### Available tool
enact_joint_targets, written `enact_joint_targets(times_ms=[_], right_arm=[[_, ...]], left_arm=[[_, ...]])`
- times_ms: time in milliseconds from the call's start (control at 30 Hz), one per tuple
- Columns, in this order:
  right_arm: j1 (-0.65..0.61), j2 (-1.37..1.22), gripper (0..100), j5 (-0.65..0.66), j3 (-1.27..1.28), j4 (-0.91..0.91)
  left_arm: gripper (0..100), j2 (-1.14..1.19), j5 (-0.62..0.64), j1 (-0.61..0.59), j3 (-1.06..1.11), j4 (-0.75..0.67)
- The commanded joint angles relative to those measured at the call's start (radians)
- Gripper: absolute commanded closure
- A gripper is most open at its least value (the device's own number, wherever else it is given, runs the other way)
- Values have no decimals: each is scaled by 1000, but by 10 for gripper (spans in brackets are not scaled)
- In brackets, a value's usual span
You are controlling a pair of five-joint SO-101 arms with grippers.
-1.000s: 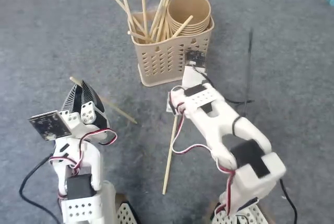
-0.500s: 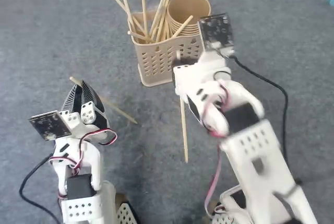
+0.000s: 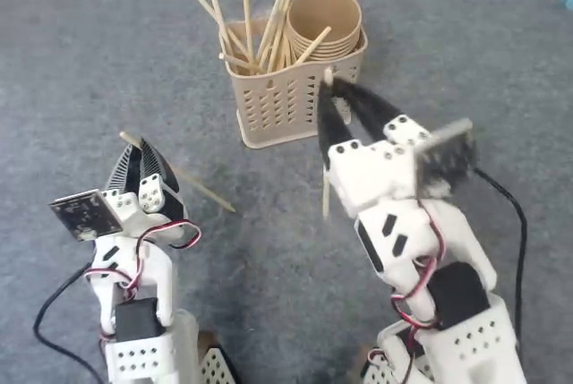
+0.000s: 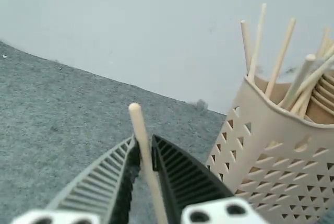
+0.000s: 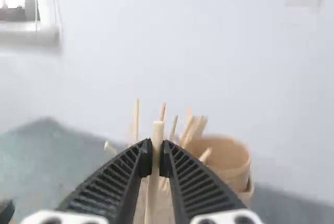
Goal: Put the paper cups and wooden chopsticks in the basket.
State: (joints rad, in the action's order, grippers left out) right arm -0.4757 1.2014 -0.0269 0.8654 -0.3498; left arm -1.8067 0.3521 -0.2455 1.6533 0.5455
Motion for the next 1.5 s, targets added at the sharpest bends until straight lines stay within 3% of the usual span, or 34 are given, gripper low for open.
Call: enact_joint_targets(times_ms=[0,167,433,800,933,1033,1133,1233,1467], right_arm=[[25,2,991,20,3,265],[53,-148,990,14,-91,452],[64,-562,990,-12,-446,522],[65,-1066,990,-15,-1042,332],[65,-1118,990,-31,-1053,280],[68,-1132,987,-118,-1053,223],[73,-1148,927,-163,-1053,156],[73,-1162,855,-164,-1053,105],[79,-1032,854,-164,-1073,-56]], left_arm=[[987,-3,3,-5,10,-6],[987,-3,2,-3,15,-8],[987,-3,2,-2,16,-8],[987,2,2,-2,33,-51],[987,2,2,0,33,-51],[987,2,2,0,33,-51],[987,3,2,0,33,-51],[987,3,2,0,33,-51],[987,3,2,0,33,-51]])
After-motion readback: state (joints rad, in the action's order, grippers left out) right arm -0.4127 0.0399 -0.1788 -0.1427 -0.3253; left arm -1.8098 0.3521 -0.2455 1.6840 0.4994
